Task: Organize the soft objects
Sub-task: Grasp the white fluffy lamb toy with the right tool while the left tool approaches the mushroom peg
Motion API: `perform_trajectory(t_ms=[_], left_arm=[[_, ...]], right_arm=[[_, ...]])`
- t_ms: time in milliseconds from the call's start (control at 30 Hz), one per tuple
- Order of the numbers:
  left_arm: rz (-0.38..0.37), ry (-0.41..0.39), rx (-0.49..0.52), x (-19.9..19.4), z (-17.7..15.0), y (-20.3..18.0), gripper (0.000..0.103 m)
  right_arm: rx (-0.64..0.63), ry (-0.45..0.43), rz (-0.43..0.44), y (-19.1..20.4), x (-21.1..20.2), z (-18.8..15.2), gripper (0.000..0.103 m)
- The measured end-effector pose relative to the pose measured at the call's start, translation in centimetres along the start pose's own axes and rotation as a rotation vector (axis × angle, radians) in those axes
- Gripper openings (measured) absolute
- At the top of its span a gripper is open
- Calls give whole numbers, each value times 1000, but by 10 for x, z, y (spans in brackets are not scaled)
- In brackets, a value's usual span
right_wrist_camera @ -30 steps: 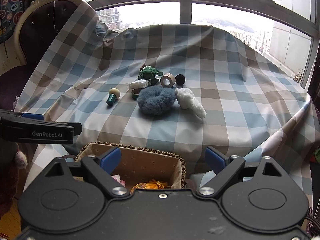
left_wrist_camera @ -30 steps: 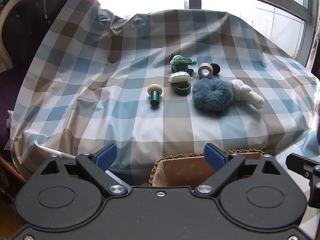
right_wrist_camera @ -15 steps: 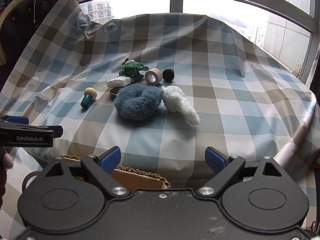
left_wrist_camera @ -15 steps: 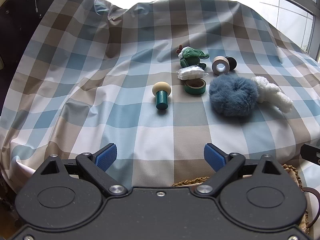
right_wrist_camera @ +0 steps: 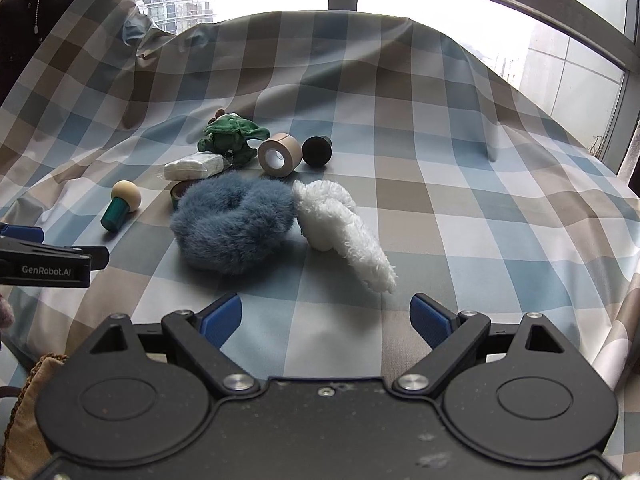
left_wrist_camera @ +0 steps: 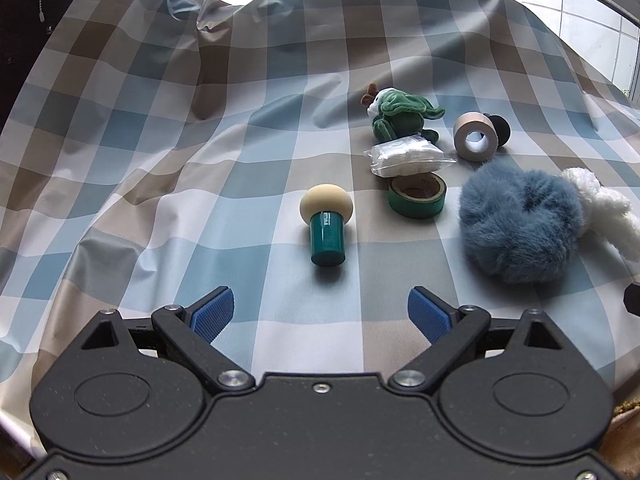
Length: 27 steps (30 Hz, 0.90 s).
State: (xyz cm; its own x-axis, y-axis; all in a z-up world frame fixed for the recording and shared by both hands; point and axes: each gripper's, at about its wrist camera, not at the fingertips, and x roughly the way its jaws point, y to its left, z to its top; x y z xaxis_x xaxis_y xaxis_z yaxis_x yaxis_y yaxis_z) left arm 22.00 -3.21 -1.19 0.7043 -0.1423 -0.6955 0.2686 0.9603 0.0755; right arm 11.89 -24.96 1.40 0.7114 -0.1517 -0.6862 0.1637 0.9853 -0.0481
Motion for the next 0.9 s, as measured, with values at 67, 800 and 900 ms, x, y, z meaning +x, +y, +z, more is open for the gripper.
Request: perform_trajectory(t_ms=[67,800,900], left_arm=[[5,-3,9,9,3,0,91],[-21,-125,55,64,22,5,98],[-40,-119,17,67,20,11,101]], right_arm=[[-11,-10,-10,0,9,2,91],[261,-86,-68,-65,105,52,91],[285,-103,-87,-68,112,54,91]])
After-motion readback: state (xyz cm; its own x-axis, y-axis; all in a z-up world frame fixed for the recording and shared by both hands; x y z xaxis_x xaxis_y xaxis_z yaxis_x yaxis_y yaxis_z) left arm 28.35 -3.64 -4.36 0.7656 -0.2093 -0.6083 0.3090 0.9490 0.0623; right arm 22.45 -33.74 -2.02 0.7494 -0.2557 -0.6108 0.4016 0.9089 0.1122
